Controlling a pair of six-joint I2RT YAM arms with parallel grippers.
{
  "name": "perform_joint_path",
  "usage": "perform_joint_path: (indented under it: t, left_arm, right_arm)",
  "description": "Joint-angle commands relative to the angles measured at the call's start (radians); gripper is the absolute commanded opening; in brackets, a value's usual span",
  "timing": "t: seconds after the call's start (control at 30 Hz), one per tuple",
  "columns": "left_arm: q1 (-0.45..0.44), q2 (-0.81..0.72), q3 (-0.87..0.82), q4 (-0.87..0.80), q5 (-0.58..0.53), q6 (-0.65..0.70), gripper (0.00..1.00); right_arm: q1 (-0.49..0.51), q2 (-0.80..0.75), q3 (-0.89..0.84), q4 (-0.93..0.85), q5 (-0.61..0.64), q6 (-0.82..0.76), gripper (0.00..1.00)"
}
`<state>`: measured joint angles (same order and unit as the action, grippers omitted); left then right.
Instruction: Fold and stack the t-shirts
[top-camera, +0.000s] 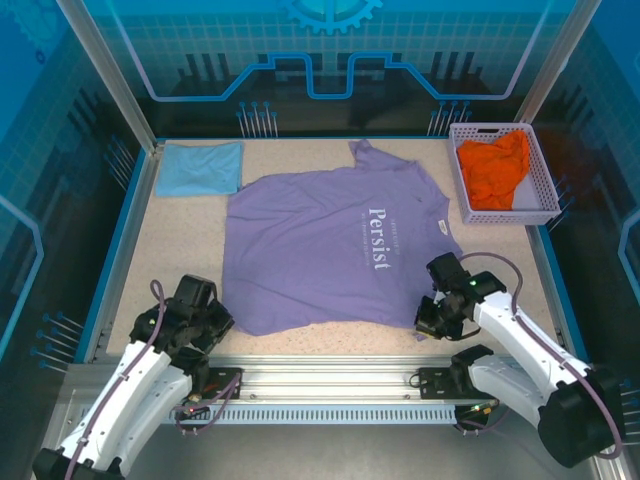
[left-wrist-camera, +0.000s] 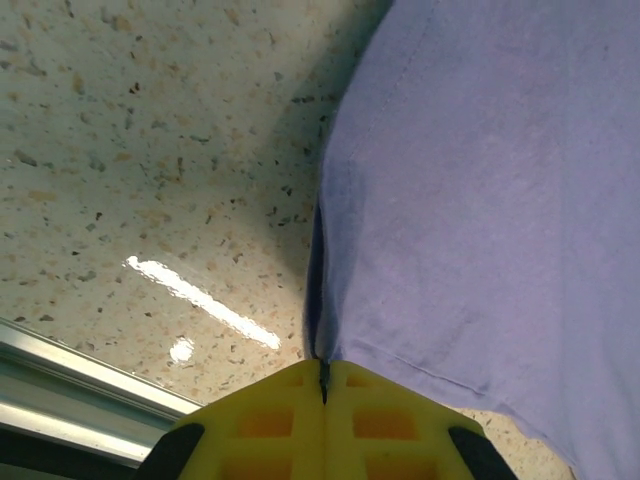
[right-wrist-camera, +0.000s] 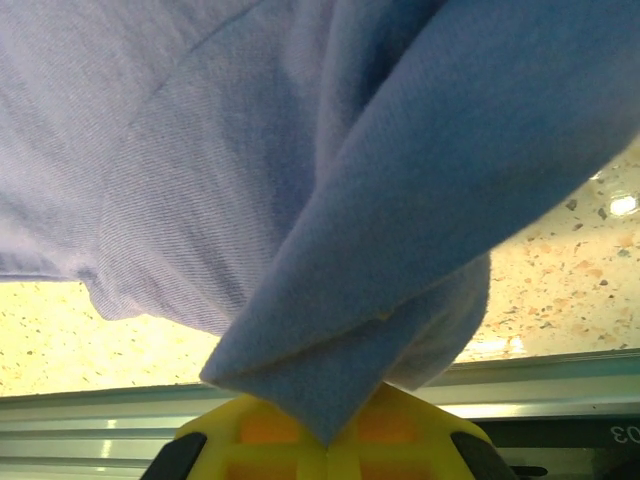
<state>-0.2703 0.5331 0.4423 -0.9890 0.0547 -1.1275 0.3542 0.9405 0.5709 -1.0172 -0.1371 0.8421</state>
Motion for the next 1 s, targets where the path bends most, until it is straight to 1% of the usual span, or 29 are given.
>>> perform_joint_path:
  t: [0.0,0.1,0.2,0.33,0.43,0.5,0.57,0.67,0.8,0.83,0.87,0.93,0.97]
  left_arm:
    - [0.03,0.03,0.039,0.008,-0.035,0.019,0.0]
    - [0.074,0.074,0.09,0.05,-0.028,0.062,0.0]
    - [0.109,0.158,0.156,0.117,-0.018,0.105,0.0]
    - [0.173,0.311,0.234,0.208,0.023,0.153,0.0]
    - [0.243,0.428,0.288,0.281,0.075,0.188,0.0]
    - [0.282,0.52,0.336,0.301,0.1,0.214,0.0]
    - [0.311,0.61,0.384,0.317,0.103,0.237,0.0]
    - [0.36,0.726,0.422,0.343,0.138,0.253,0.0]
    - [0.393,0.853,0.464,0.367,0.163,0.272,0.02]
    - [0.401,0.878,0.474,0.368,0.168,0.274,0.05]
    - [0.413,0.897,0.481,0.369,0.172,0.272,0.12]
    - [0.433,0.912,0.481,0.379,0.169,0.255,0.2]
    - [0.442,0.915,0.486,0.382,0.163,0.25,0.29]
  right_arm:
    - [-0.003,0.021,0.059,0.017,0.022,0.032,0.01]
    - [-0.034,0.07,0.12,0.041,0.029,0.018,0.02]
    - [-0.063,0.145,0.193,0.066,0.041,-0.006,0.02]
    - [-0.11,0.287,0.295,0.095,0.047,-0.049,0.02]
    - [-0.139,0.39,0.369,0.122,0.063,-0.074,0.02]
    - [-0.157,0.455,0.411,0.136,0.065,-0.088,0.02]
    - [-0.17,0.526,0.452,0.147,0.081,-0.097,0.03]
    - [-0.196,0.627,0.501,0.163,0.082,-0.104,0.03]
    - [-0.232,0.726,0.538,0.189,0.057,-0.1,0.05]
    - [-0.239,0.744,0.544,0.199,0.044,-0.098,0.09]
    - [-0.249,0.76,0.552,0.207,0.032,-0.097,0.13]
    - [-0.268,0.784,0.579,0.207,0.011,-0.099,0.17]
    - [-0.282,0.789,0.597,0.2,0.005,-0.103,0.27]
